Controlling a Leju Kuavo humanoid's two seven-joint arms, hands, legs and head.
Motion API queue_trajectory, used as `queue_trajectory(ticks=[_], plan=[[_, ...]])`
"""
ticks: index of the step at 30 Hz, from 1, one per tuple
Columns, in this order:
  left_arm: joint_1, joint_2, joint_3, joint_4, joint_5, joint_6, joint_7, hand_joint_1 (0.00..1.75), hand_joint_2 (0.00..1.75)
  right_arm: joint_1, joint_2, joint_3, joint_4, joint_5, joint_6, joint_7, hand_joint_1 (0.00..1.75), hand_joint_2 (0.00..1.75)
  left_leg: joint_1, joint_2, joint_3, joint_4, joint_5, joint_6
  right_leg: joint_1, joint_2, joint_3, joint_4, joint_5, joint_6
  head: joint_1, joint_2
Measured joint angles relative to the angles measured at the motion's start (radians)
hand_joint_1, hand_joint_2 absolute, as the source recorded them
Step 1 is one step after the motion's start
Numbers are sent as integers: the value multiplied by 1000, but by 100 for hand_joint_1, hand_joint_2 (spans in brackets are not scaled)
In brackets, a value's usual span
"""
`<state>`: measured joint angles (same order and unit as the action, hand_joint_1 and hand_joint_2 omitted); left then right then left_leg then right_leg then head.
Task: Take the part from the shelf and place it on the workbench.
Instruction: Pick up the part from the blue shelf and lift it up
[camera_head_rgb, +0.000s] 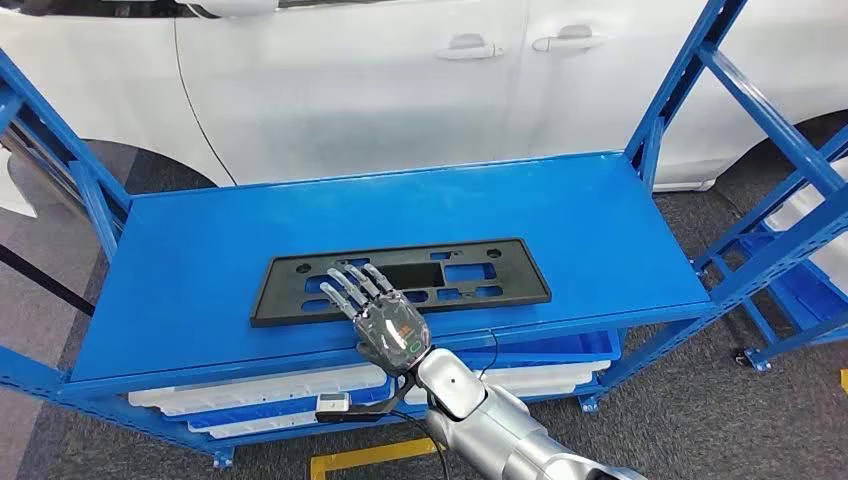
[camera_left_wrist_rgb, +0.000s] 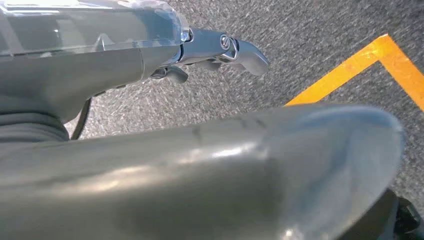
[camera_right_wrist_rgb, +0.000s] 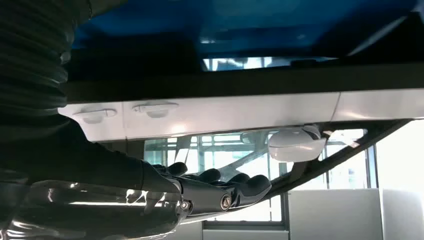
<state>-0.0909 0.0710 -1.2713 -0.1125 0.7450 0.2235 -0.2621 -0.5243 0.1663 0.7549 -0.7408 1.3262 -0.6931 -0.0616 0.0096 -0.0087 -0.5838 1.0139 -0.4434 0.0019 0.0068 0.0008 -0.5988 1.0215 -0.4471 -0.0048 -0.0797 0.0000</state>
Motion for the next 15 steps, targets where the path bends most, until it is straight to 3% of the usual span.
queue_trajectory(ticks=[2,4,7,8,9,10,13,15], plan=[[0,1,-2,0,0,0,0,0,0,-2,2,-2,8,9,0,5,0,175,-1,0,1,-1,-1,-6,-4,-1,3,-7,3,-6,0,0],[-1,2,-6,0,0,0,0,0,0,-9,8,-7,21,21,0,11,0,175,-1,2,-10,32,-27,-14,-11,-2,9,-17,7,-16,0,0],[0,3,-12,0,0,0,0,0,0,-17,16,-9,38,25,0,14,0,175,2,3,-89,210,-117,-22,-11,-4,12,-20,8,-23,0,0],[1,3,-15,0,0,0,0,0,0,-17,17,-9,44,25,0,14,0,175,3,3,-114,261,-132,-24,-10,-4,12,-19,7,-24,0,0],[2,3,-17,0,0,0,0,0,0,-18,17,-9,50,25,-1,15,0,175,3,3,-124,281,-129,-26,-10,-4,13,-18,6,-25,0,0],[3,4,-18,0,0,0,0,0,0,-18,18,-9,54,25,-1,15,0,175,4,3,-115,259,-106,-27,-10,-3,14,-17,5,-24,0,0],[1,6,-20,1,0,0,0,0,0,-22,22,-9,62,25,-1,17,0,175,6,3,-25,66,-13,-24,-9,0,17,-8,-4,-15,0,0],[0,6,-21,1,0,0,0,0,0,-26,23,-10,67,25,-2,17,0,175,4,2,-1,11,-4,-14,-5,1,13,-2,-6,-6,0,0]])
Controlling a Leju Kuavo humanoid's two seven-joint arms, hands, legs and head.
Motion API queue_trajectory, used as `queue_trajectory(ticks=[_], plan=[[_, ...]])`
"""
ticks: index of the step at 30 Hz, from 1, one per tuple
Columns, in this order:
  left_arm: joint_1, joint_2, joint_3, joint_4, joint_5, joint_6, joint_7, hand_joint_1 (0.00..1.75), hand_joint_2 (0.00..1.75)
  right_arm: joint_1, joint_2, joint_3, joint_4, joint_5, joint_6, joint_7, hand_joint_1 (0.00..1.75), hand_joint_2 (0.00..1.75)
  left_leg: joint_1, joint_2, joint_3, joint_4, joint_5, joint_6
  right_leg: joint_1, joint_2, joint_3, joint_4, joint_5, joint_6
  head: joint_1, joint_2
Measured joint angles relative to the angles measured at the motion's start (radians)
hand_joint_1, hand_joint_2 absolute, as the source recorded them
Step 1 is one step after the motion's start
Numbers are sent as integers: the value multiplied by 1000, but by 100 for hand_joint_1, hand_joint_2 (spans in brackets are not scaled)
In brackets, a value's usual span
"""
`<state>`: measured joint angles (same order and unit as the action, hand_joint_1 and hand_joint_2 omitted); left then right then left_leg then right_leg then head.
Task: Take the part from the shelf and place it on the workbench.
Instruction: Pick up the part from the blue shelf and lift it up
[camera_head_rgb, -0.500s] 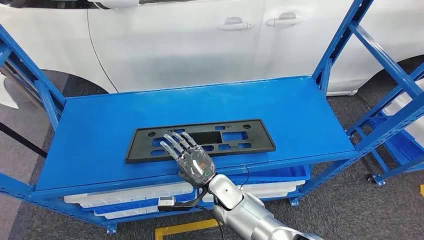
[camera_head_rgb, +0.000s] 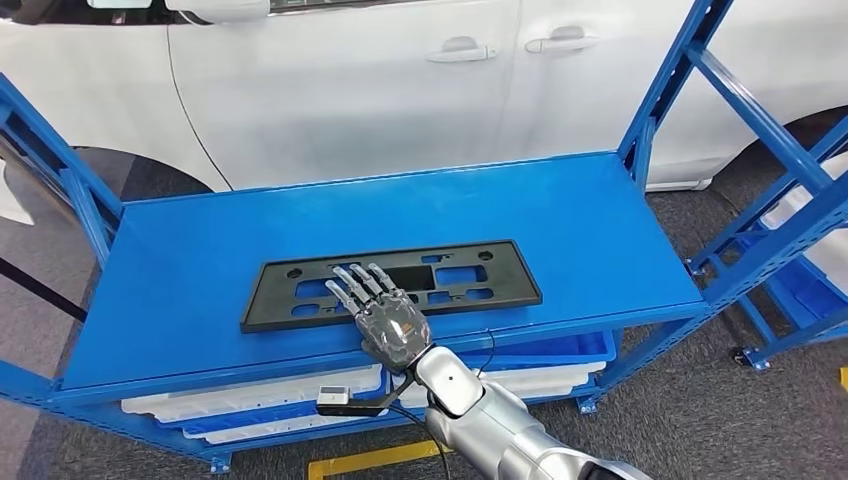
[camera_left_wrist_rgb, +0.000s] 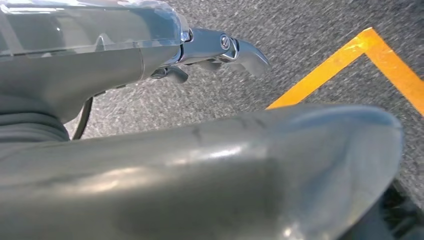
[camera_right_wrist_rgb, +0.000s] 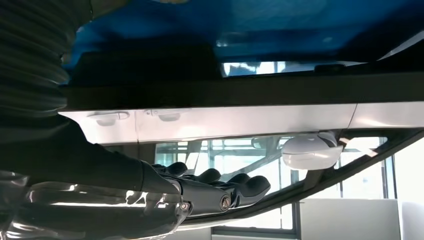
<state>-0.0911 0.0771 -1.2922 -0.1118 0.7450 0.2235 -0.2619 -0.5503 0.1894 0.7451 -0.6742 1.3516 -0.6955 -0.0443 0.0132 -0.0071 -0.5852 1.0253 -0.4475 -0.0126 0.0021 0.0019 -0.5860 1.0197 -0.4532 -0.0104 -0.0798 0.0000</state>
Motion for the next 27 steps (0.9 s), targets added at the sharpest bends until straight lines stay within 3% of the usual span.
queue_trajectory(ticks=[2,4,7,8,9,10,11,13,15,19,21,23,24,25,27], plan=[[1,0,-1,0,0,0,0,0,0,-4,1,-1,3,0,-1,0,0,175,0,-1,-1,-3,2,13,1,1,-2,0,1,10,0,0],[1,-1,-1,0,0,0,0,0,0,-6,1,-4,5,0,-1,1,0,175,3,0,1,-8,6,24,-1,1,-13,26,-19,21,0,0],[-1,-1,-1,0,0,0,0,0,0,-7,1,-8,11,19,-1,16,0,175,4,1,1,-11,8,33,-6,0,-91,192,-104,32,0,0],[-1,0,-2,0,0,-1,0,0,0,-8,1,-9,15,35,-2,29,0,175,4,1,1,-11,8,34,-7,0,-119,248,-122,34,0,0],[-1,0,-2,0,0,-2,0,0,0,-11,1,-11,21,53,-3,45,0,175,3,1,1,-11,8,34,-8,0,-134,275,-122,34,0,0],[-1,0,-3,0,0,-2,0,0,0,-16,2,-14,29,70,-4,61,0,175,3,0,2,-11,8,34,-8,0,-129,264,-103,33,0,0],[-1,0,-5,0,0,-3,0,0,0,-23,4,-17,38,87,-4,77,0,175,3,0,4,-11,7,34,-8,0,-107,216,-71,29,0,0],[-2,0,-10,0,0,-3,0,0,0,-42,9,-23,58,120,-5,112,0,175,0,-2,5,-10,7,31,-4,-1,-41,80,-11,17,0,0],[-3,0,-18,0,0,-4,0,0,0,-64,14,-30,81,152,-5,157,0,175,-2,-1,2,-9,7,23,2,-1,-8,6,10,9,0,0],[-5,3,-30,0,0,-3,3,0,0,-108,19,-43,143,200,-5,268,0,175,-3,0,-5,2,-3,2,-3,-2,-6,-14,18,-6,0,0],[-6,4,-36,0,0,-2,5,0,0,-133,21,-43,177,211,-5,308,0,175,-1,1,-43,88,-56,-6,-7,-5,-3,-22,23,-14,0,0],[-6,4,-42,0,0,-2,8,0,0,-145,22,-43,203,214,-5,320,0,175,1,1,-105,223,-117,-12,-6,-6,-4,-22,23,-18,0,0],[-5,4,-45,0,0,-2,8,0,0,-147,22,-43,214,214,-5,323,0,175,2,1,-125,267,-128,-14,-6,-6,-4,-21,22,-18,0,0],[-5,5,-47,0,0,-2,9,0,0,-148,22,-43,222,215,-5,325,0,175,3,2,-129,275,-119,-17,-6,-6,-3,-20,22,-18,0,0],[-6,7,-50,0,0,-2,10,0,0,-155,23,-43,234,215,-5,327,0,175,7,2,-82,179,-56,-18,-7,-5,-2,-16,19,-14,0,0]])
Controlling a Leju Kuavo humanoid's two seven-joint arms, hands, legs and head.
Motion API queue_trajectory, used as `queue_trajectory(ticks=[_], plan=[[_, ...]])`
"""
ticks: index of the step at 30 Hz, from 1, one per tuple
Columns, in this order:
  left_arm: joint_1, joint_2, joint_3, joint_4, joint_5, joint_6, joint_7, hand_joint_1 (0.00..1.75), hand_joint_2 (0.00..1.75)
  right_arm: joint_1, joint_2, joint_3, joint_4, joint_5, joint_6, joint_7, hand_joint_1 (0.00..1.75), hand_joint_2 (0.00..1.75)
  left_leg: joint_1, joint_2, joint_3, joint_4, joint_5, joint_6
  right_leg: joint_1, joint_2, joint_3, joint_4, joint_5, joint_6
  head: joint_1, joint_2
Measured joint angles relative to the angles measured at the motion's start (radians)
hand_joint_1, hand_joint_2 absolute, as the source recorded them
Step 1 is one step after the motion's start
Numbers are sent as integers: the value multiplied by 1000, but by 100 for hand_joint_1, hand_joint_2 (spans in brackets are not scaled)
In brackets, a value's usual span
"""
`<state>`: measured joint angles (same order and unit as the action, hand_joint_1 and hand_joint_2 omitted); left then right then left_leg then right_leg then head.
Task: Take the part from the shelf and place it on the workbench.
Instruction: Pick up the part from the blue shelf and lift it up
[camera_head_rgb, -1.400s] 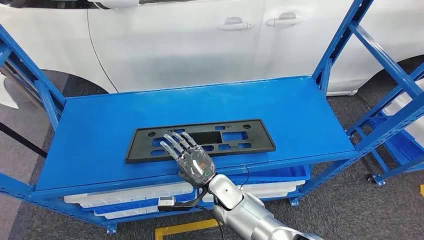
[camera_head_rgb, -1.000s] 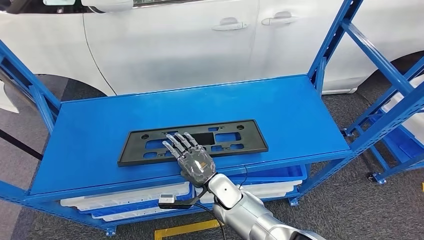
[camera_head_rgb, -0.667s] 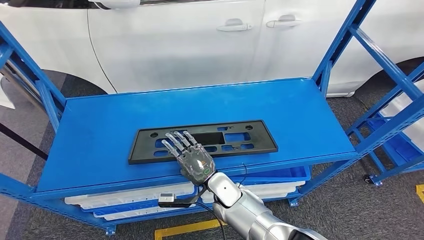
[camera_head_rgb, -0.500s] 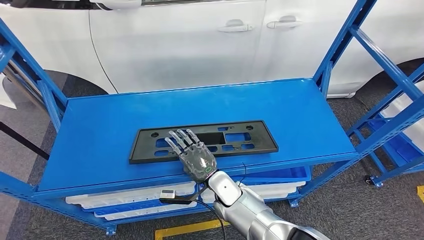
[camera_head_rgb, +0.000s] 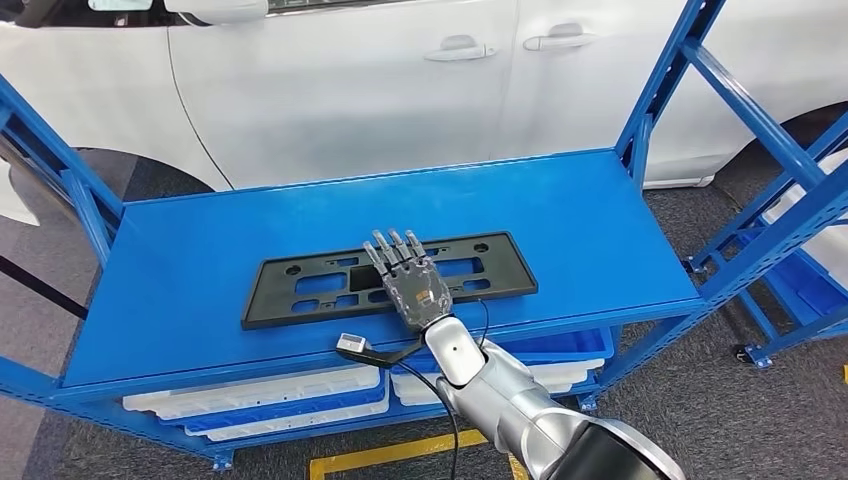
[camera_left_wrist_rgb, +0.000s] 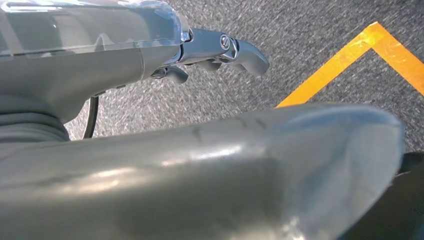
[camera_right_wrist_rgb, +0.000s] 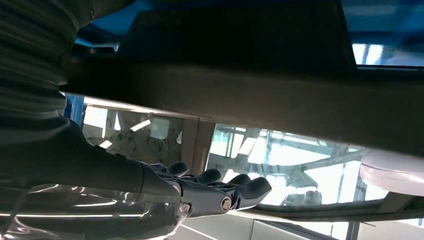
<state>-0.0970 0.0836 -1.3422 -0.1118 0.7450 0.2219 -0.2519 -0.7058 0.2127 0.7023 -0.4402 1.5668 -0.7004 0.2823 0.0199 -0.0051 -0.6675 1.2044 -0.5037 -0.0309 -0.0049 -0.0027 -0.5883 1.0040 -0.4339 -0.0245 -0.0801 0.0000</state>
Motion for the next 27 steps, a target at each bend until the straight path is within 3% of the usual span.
queue_trajectory(ticks=[2,4,6,8,9,11,13,14,15,17,18,20,23,24,27], plan=[[-3,1,-1,0,0,0,1,0,0,-9,1,0,9,0,0,1,0,175,2,0,62,-130,50,4,2,2,-3,10,-6,9,0,0],[-4,2,-1,0,0,0,1,0,0,-15,1,0,17,0,0,1,4,175,-1,-2,83,-179,56,15,6,4,-9,16,-8,19,0,0],[-4,2,-2,0,0,0,1,0,0,-19,2,0,22,0,7,11,76,175,-1,-2,82,-182,58,28,6,4,-11,17,-8,29,0,0],[-5,2,-2,0,0,0,-1,0,0,-32,1,8,37,1,44,49,157,175,1,-1,83,-187,62,41,3,4,-25,50,-32,39,0,0],[-6,2,-2,0,0,0,-2,0,0,-41,0,16,49,1,71,73,166,175,2,0,84,-189,64,45,1,4,-44,93,-58,44,0,0],[-7,3,-2,0,0,-1,-6,0,0,-56,-5,29,75,1,117,107,170,175,1,0,83,-189,65,50,-2,3,-105,221,-118,51,0,0],[-7,4,-2,0,0,-3,-8,0,0,-61,-14,35,92,1,140,122,173,175,1,-1,83,-188,64,52,-3,3,-143,298,-134,54,0,0],[-6,4,-2,0,0,-4,-9,0,0,-65,-17,38,99,1,146,128,174,175,1,-2,84,-188,64,52,-4,3,-137,284,-115,52,0,0],[-6,4,-2,0,0,-5,-10,0,0,-69,-20,40,104,1,150,133,175,175,1,-3,86,-188,63,51,-4,3,-113,234,-84,49,0,0],[-7,4,-2,0,0,-8,-12,0,0,-80,-24,45,112,1,156,140,175,175,-1,-3,88,-188,62,46,0,3,-44,93,-24,39,0,0],[-8,4,-2,0,0,-9,-12,0,0,-83,-25,48,116,1,159,143,175,175,-2,-3,88,-188,61,42,3,3,-22,46,-9,34,0,0],[-9,4,-2,0,0,-12,-15,0,0,-86,-26,52,121,0,166,146,175,175,-4,-3,87,-189,62,30,9,3,-11,16,-5,27,0,0],[-11,6,-2,0,0,-15,-21,0,0,-90,-27,53,127,-2,170,146,175,175,-3,-1,83,-176,48,16,2,2,-6,3,2,11,0,0],[-12,6,-2,0,0,-15,-25,0,0,-91,-27,53,129,-2,170,146,175,175,-3,-1,69,-142,26,12,-1,0,-4,-1,4,6,0,0],[-12,7,-3,0,0,-21,-38,0,0,-92,-28,53,134,-2,170,146,175,175,0,-1,-16,45,-60,5,1,-3,-3,-3,4,-2,0,0]])
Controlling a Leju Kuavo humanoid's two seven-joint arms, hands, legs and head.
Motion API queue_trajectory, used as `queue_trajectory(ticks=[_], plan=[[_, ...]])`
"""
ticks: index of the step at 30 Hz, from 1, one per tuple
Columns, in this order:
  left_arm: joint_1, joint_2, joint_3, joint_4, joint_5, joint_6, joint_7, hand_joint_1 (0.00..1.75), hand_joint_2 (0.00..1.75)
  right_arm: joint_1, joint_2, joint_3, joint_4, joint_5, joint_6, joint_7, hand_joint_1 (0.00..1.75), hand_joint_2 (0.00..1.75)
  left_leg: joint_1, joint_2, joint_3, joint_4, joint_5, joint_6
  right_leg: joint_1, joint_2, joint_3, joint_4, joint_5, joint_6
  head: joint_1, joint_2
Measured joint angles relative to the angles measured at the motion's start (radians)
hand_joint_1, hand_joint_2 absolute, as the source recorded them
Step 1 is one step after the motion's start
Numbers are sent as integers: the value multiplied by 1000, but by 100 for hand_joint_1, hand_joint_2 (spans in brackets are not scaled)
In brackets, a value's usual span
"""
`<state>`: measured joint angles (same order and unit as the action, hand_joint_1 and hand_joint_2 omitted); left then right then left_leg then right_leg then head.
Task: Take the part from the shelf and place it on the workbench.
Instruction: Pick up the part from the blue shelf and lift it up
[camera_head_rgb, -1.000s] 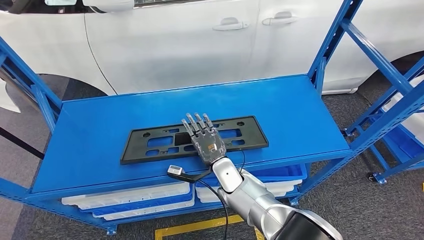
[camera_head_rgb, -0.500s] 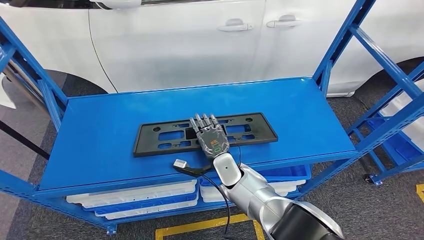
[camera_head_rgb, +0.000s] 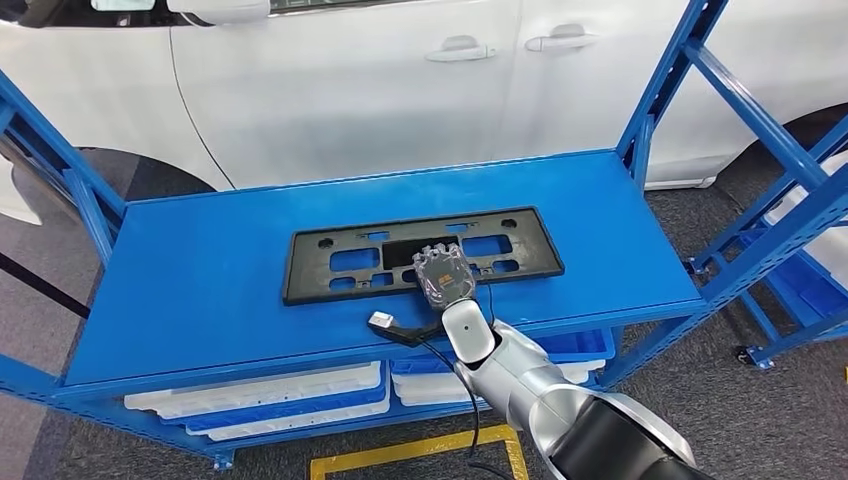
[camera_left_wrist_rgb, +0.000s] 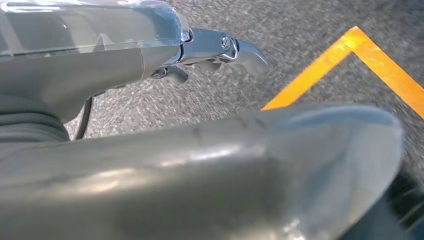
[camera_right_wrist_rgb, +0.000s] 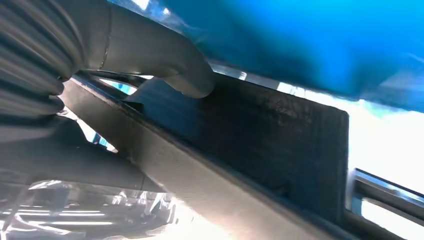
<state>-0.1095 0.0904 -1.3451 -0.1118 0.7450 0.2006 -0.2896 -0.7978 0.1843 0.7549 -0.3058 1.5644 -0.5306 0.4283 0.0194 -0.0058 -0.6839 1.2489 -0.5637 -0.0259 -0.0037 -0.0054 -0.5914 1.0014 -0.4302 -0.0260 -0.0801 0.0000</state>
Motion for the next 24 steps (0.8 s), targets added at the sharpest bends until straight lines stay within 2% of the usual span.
queue_trajectory(ticks=[1,2,3,4,6,7,10,11,13,15,16,17,18,20,21,22,24], plan=[[0,0,0,0,0,-2,-5,0,0,0,0,0,2,0,0,0,175,175,0,0,-17,36,-5,-2,1,0,0,0,0,0,0,0],[0,0,0,0,0,-4,-10,0,0,0,-1,0,3,0,0,-1,175,175,1,0,-17,33,9,-4,0,1,1,1,-1,0,0,0],[-1,0,-1,0,0,-6,-17,0,44,-1,-2,0,4,0,1,-3,175,175,2,0,1,-6,39,-4,0,1,2,3,-2,1,0,0],[-1,1,-1,0,0,-7,-26,0,87,-2,-2,0,4,0,1,-4,175,175,3,1,31,-71,76,-4,-1,2,2,6,-4,4,0,0],[-3,2,-1,0,0,-8,-51,0,175,-5,-4,0,5,-1,1,-7,175,175,2,0,86,-187,115,2,2,5,-1,15,-9,13,0,0],[-4,2,-1,0,0,-7,-64,0,175,-7,-4,0,6,-1,1,-9,175,175,1,-1,99,-216,119,7,3,6,-3,18,-9,18,0,0],[-3,3,-1,0,0,-5,-93,0,175,-11,-6,-4,9,-3,-1,-19,175,175,-1,-1,101,-228,120,26,2,8,-7,20,-9,35,0,0],[-4,2,0,0,0,-4,-100,0,175,-11,-7,-7,10,-3,-3,-23,175,175,0,-1,102,-231,123,32,0,8,-11,31,-18,41,0,0],[-5,2,2,0,0,0,-110,0,175,-11,-8,-14,10,-3,-7,-32,175,175,2,1,101,-235,127,41,-3,7,-47,109,-66,51,0,0],[-5,3,5,0,0,6,-116,0,175,-9,-8,-22,11,-2,-14,-37,175,175,2,1,98,-234,128,45,-4,7,-111,240,-125,57,0,0],[-5,3,7,0,0,8,-117,0,175,-8,-9,-25,12,-2,-17,-39,175,175,1,1,97,-234,128,46,-5,7,-135,288,-138,59,0,0],[-4,3,9,0,0,9,-118,0,175,-8,-10,-27,13,-2,-19,-40,175,175,1,0,96,-234,128,46,-6,7,-144,302,-132,59,0,0],[-4,3,11,0,0,9,-118,0,175,-8,-10,-29,13,-1,-22,-41,175,175,1,-1,97,-233,128,45,-7,7,-131,274,-106,58,0,0],[-5,3,19,0,0,8,-119,0,175,-9,-10,-34,14,0,-31,-47,175,175,1,-3,100,-233,126,42,-7,6,-69,142,-38,50,0,0],[-5,2,25,0,0,6,-120,0,175,-10,-10,-37,14,1,-38,-52,175,175,-1,-3,99,-232,125,38,-5,6,-39,79,-16,45,0,0],[-6,2,32,0,0,3,-120,0,175,-11,-9,-41,13,2,-49,-60,175,175,-3,-4,98,-232,124,33,-3,6,-22,41,-6,40,0,0],[-7,2,44,0,0,-5,-124,0,175,-11,-8,-54,10,-9,-76,-86,175,175,-4,-4,96,-234,125,22,1,8,-16,20,-7,32,0,0]])
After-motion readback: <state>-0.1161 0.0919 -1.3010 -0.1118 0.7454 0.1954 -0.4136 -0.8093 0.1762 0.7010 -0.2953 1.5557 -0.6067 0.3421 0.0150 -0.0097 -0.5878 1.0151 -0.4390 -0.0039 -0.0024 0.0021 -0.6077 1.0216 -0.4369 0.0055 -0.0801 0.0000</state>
